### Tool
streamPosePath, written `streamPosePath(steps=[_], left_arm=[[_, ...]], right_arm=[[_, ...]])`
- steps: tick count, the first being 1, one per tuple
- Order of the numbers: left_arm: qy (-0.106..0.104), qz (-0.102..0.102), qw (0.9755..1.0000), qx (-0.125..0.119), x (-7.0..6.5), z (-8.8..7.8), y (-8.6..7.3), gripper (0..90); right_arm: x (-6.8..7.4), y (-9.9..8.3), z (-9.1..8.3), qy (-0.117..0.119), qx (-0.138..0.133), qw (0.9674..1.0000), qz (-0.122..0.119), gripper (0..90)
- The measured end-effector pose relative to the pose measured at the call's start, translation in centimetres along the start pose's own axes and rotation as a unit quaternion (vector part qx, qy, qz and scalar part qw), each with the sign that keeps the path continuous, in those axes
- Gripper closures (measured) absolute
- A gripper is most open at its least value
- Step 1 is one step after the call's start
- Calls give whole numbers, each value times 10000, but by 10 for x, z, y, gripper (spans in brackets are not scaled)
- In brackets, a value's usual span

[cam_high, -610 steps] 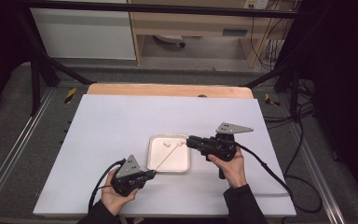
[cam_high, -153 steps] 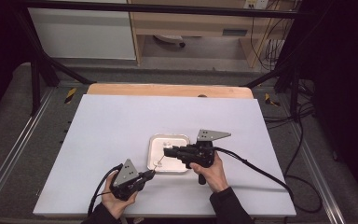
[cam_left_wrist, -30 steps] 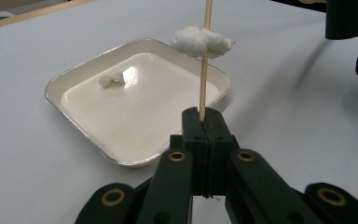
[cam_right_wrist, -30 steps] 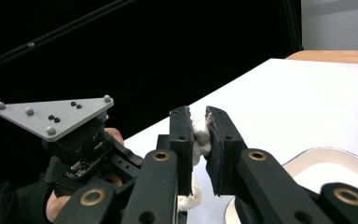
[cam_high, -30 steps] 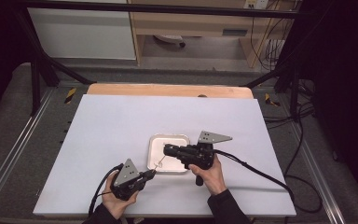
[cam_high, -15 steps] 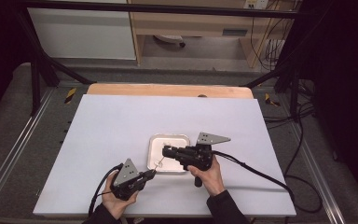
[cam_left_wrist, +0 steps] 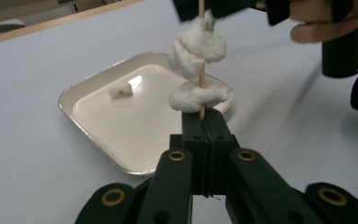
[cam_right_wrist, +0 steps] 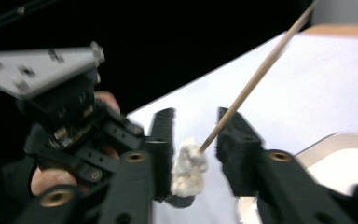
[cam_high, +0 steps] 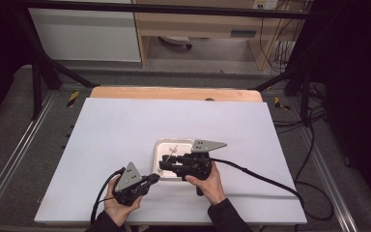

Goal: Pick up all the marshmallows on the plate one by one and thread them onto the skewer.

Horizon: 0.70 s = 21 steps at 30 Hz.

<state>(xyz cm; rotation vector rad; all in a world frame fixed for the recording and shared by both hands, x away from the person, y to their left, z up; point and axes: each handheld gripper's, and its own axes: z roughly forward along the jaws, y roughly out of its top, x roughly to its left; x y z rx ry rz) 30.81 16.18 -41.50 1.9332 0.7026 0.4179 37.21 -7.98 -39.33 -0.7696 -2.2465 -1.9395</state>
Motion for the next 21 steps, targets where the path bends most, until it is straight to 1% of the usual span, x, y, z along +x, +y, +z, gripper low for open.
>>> streamPosePath(steps=[2,4,5,7,8,9,11,12,13,14,15,16,20,21], left_arm=[[7,-85,10000,-27,5,-2,0,890],[3,-174,9998,-16,9,-3,-1,890],[-3,-200,9998,3,11,-3,-2,889],[16,-215,9998,55,13,-3,-4,889],[-12,-246,9997,66,14,-4,-4,889],[-19,-287,9996,78,16,-4,-5,889],[-35,-388,9992,122,20,-5,-7,888],[-103,-383,9992,65,22,-4,-8,888],[-101,-432,9990,93,24,-4,-9,888],[-111,-457,9988,112,25,-4,-10,888],[-19,-484,9987,177,26,-6,-11,888],[-19,-482,9987,189,27,-7,-11,887],[5,-565,9982,180,31,-9,-12,887],[-2,-599,9980,181,32,-10,-13,887]], right_arm=[[-1,4,-7,-93,-9,9999,-54,599],[-3,6,-14,-308,6,9994,-135,487],[-5,6,-17,-422,44,9990,-163,449],[-9,5,-21,-631,164,9977,-197,350],[-11,4,-22,-735,223,9968,-200,295],[-13,3,-22,-864,328,9955,-224,256],[-18,0,-22,-1128,622,9910,-353,186],[-21,-1,-21,-1221,728,9889,-427,152],[-24,-2,-19,-1299,835,9869,-469,132],[-27,-2,-18,-1342,918,9855,-476,118],[-29,-3,-17,-1384,988,9843,-476,104],[-31,-3,-15,-1438,1027,9829,-509,101],[-42,-2,-11,-1618,1047,9799,-519,104],[-45,-1,-9,-1676,1064,9787,-522,106]])
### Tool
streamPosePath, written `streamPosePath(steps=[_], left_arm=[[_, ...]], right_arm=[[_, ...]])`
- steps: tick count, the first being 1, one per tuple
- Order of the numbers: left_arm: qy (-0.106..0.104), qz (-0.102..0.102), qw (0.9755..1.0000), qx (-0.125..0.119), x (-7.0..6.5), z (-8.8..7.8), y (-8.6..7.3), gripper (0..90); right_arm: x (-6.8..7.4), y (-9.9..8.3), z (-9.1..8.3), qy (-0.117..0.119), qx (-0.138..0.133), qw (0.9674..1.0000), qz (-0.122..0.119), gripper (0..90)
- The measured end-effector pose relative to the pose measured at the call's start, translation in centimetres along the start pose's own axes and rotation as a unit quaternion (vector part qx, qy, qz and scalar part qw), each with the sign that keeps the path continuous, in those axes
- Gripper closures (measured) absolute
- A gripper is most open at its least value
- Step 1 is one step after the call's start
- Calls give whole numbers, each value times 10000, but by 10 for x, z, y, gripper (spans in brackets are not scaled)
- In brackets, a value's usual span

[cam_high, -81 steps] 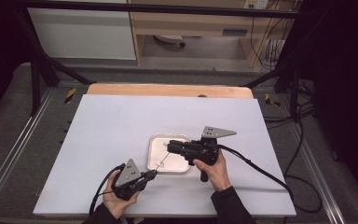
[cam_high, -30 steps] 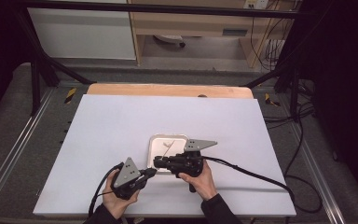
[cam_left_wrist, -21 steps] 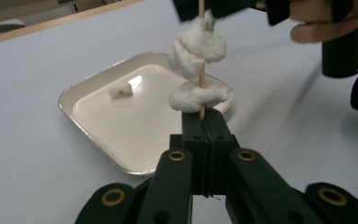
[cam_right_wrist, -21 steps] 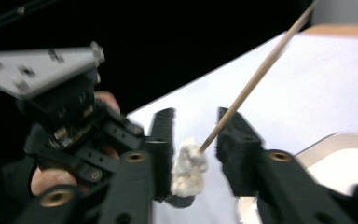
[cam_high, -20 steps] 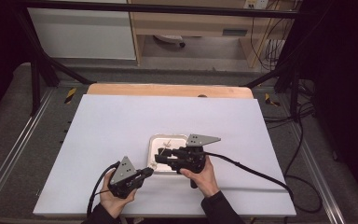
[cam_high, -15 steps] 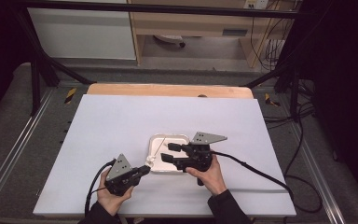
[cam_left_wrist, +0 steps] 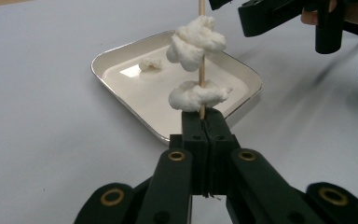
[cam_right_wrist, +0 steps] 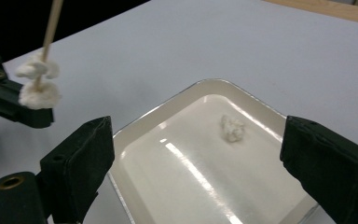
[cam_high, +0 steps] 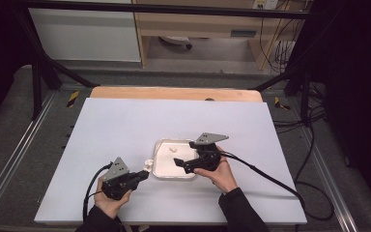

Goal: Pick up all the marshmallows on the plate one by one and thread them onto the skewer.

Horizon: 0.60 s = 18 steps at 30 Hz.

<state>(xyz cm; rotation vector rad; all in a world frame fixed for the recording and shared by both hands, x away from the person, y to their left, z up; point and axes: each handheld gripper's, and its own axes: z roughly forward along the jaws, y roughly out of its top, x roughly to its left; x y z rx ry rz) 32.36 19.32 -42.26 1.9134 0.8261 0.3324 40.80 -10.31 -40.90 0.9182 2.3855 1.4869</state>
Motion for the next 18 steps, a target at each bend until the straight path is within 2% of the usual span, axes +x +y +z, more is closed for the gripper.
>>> streamPosePath(steps=[2,8,11,18], left_arm=[[-3,-25,10000,20,2,0,0,887],[-12,-55,10000,29,4,-1,-1,887],[-5,-98,10000,19,5,-1,-1,887],[-36,-118,9999,37,6,-1,-1,886]], right_arm=[[-4,3,4,-131,90,9999,-68,104],[-12,15,20,-255,380,9988,-153,99],[-15,19,31,-275,520,9982,-92,108],[-21,18,58,-268,844,9961,-13,204]])
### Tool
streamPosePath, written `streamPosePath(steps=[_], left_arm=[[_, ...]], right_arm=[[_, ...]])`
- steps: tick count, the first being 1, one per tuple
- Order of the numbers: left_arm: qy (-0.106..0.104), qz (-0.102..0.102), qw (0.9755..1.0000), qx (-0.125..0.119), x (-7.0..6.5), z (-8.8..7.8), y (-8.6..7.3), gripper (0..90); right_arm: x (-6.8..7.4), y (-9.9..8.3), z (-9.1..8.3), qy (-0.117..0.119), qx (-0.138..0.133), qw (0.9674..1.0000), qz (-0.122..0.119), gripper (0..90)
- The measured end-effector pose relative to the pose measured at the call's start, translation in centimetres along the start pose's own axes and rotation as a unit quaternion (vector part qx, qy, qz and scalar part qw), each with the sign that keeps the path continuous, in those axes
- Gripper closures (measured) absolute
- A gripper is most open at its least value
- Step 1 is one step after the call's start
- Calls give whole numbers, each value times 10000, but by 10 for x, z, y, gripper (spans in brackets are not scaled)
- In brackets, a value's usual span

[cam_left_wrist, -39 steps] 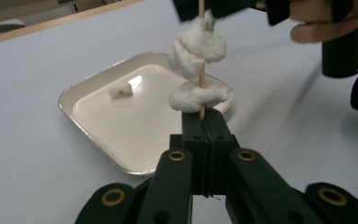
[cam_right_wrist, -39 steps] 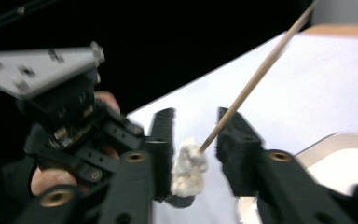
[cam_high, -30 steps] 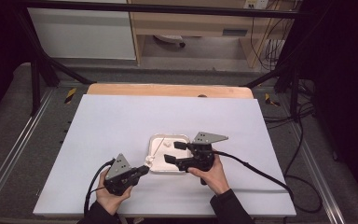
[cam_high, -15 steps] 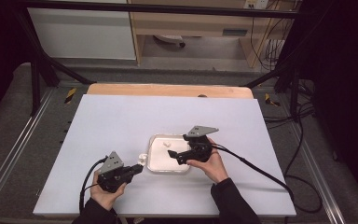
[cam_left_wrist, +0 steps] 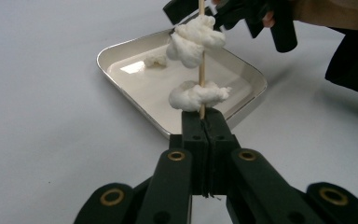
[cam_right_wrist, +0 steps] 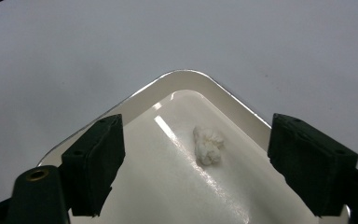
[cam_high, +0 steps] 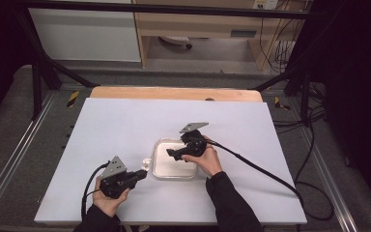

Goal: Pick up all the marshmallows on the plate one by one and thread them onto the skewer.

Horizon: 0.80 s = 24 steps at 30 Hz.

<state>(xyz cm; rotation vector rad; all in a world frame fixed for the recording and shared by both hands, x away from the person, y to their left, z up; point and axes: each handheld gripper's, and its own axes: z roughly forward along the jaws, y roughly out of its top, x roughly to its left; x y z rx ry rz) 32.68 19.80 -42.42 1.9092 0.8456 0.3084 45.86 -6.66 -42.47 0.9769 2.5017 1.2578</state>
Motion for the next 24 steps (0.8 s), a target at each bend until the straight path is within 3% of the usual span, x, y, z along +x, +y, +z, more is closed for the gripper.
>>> streamPosePath(steps=[5,13,19,24], left_arm=[[-16,-10,10000,33,0,1,0,886],[-40,6,10000,64,-1,2,0,886],[-48,28,9999,86,-1,3,-1,887],[-52,42,9999,91,-2,3,-1,887]], right_arm=[[-7,-4,13,-65,232,9997,1,319],[-13,-10,27,-2,233,9997,12,515],[-11,-12,27,-83,205,9993,-290,725],[-9,-12,21,25,185,9995,-273,766]])
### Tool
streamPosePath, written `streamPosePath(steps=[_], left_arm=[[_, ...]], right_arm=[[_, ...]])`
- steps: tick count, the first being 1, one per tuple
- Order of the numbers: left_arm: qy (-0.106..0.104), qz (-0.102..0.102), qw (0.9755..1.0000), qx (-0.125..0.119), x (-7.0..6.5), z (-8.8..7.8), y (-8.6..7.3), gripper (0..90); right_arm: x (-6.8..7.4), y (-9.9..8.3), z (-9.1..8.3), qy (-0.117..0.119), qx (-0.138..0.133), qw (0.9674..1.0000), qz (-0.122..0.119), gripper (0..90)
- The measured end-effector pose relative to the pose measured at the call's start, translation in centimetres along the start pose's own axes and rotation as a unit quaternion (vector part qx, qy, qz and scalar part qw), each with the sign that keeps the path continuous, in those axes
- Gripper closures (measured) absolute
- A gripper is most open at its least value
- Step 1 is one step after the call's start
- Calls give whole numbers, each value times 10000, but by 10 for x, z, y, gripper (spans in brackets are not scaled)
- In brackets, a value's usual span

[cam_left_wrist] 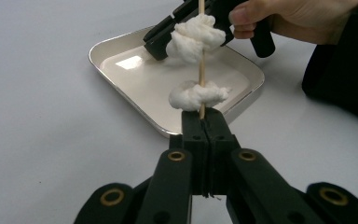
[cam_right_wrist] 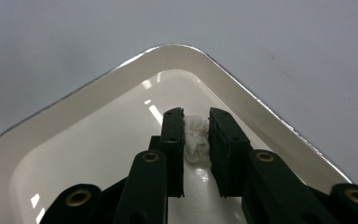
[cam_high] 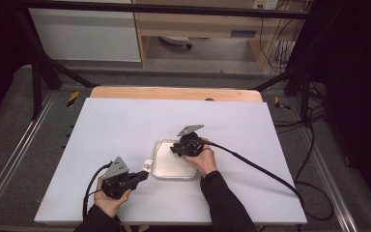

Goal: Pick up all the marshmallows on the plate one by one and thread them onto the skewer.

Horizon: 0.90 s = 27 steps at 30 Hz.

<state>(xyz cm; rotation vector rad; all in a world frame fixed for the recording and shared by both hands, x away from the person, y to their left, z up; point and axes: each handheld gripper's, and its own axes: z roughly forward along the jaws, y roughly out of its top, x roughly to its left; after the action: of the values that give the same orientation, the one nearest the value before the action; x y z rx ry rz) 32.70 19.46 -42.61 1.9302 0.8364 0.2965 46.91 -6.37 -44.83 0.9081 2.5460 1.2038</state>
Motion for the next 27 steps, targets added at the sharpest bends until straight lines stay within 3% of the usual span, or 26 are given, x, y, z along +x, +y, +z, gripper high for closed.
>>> streamPosePath(steps=[3,7,10,11,12,16,20,27], left_arm=[[-17,9,10000,-1,-1,0,0,887],[-79,82,9999,20,-3,2,0,887],[-211,167,9996,-12,-7,5,1,887],[-152,191,9997,38,-8,5,1,887],[-276,284,9992,-47,-9,7,1,887],[-256,446,9987,-43,-13,8,2,887],[-268,486,9985,8,-17,7,2,887],[-289,605,9978,-3,-20,8,2,887]], right_arm=[[3,1,-13,156,-200,9997,42,775],[7,3,-46,409,-714,9965,137,779],[13,6,-75,630,-1134,9914,162,778],[16,7,-84,671,-1260,9896,158,777],[18,9,-93,745,-1393,9873,163,776],[25,14,-120,1071,-1881,9760,228,775],[28,15,-131,1294,-2037,9700,287,772],[31,14,-127,1416,-2021,9685,341,766]])
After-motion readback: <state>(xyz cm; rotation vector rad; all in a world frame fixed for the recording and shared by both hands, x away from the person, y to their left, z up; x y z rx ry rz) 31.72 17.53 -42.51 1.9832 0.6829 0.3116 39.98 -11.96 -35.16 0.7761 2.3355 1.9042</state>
